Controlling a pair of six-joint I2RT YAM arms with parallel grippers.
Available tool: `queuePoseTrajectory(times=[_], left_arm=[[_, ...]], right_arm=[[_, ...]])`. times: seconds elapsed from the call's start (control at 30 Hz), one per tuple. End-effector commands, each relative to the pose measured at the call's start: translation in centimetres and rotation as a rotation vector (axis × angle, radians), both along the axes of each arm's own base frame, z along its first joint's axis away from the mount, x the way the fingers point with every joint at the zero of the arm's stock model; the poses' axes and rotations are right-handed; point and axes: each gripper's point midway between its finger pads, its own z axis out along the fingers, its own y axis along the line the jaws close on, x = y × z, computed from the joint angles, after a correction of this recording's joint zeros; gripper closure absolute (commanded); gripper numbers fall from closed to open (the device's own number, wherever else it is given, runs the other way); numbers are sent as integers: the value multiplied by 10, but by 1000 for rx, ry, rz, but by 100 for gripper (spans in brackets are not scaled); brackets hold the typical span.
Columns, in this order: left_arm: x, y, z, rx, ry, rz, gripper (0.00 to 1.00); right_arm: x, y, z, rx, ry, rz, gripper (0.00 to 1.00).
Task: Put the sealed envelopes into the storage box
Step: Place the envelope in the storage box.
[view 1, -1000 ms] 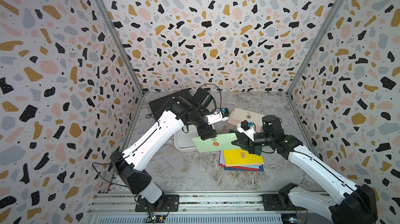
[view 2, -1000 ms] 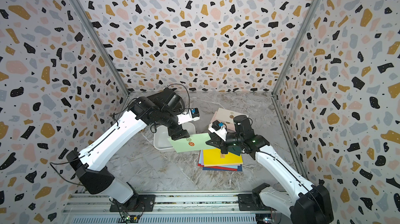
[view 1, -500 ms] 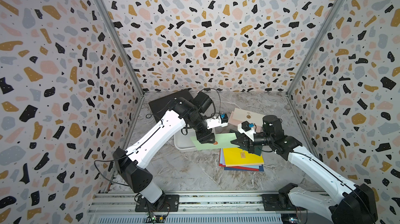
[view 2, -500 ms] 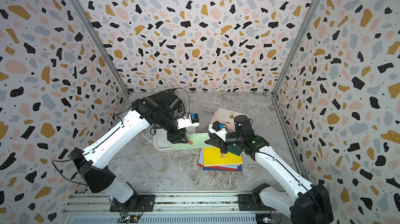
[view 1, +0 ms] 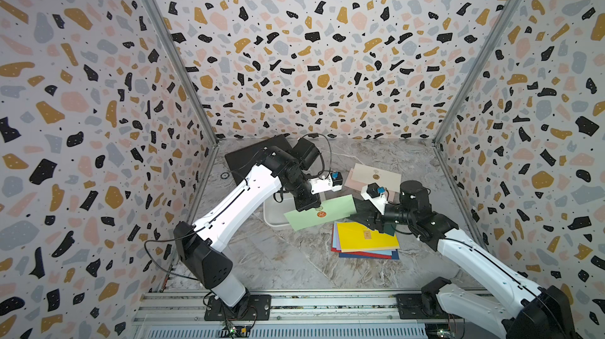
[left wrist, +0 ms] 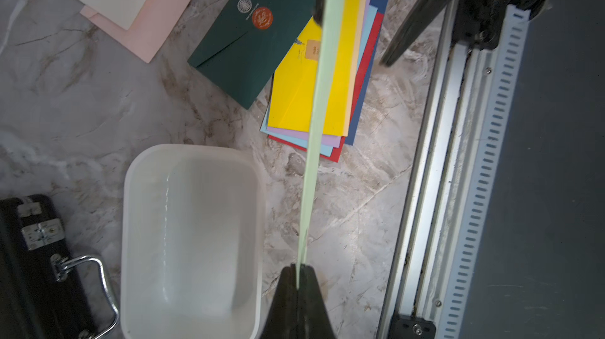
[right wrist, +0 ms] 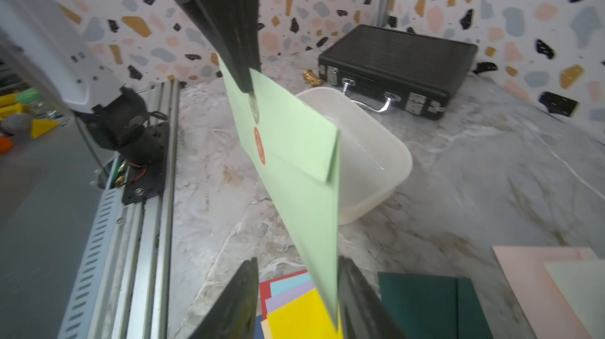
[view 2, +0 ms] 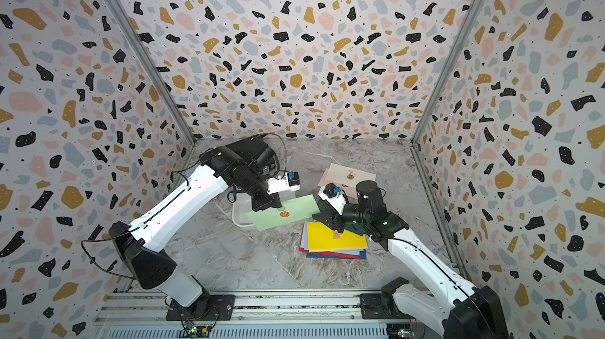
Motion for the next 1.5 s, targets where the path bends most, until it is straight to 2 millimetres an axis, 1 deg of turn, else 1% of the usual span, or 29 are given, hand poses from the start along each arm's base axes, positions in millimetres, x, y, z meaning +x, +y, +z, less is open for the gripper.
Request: queuePoseTrajectory(times=[0.0,0.03,0.13,0.23,0.33,0.5,0.6,0.7,0.8,0.9,0.97,1.03,1.23,1.33,1.47], left_arm=[[13,32,-21,177,-90,-36,100],[15,39,-27,213,-98,-54,100],[32,58,-43,315,-116,-43,100],[47,68,-48,322,-88,-4,100],[66,75,-51,306,-104,15,100],[95,74,-60,239,-124,37,100],[103,72,-64,207,-107,41,100],[110,72,-75,207,-90,39,100],[123,68,-76,175,-117,60,100],[126,64,-76,161,-117,51,100],[129,69,-82,192,-117,51,100],[129,72,-84,195,-105,52,100],[134,72,-88,201,-120,11,100],[138,74,-94,215,-134,-6,100],[136,76,-102,214,-106,-26,100]], right_arm=[[16,-23,-10,-9,21,-216,54],[14,-28,-16,-17,36,-243,55],[11,-37,-31,-12,102,-310,56],[1,-36,-43,4,157,-297,56],[-3,-35,-44,18,185,-287,56],[-4,-32,-44,26,208,-278,56],[-6,-30,-47,28,239,-269,57],[-8,-28,-49,29,254,-259,57],[-10,-27,-52,24,260,-253,57],[-11,-26,-54,20,269,-252,57],[-11,-26,-55,17,273,-250,57],[-12,-25,-55,16,275,-246,57],[-14,-23,-58,9,285,-239,57],[-14,-21,-58,9,289,-234,57],[-14,-21,-62,0,295,-234,57]])
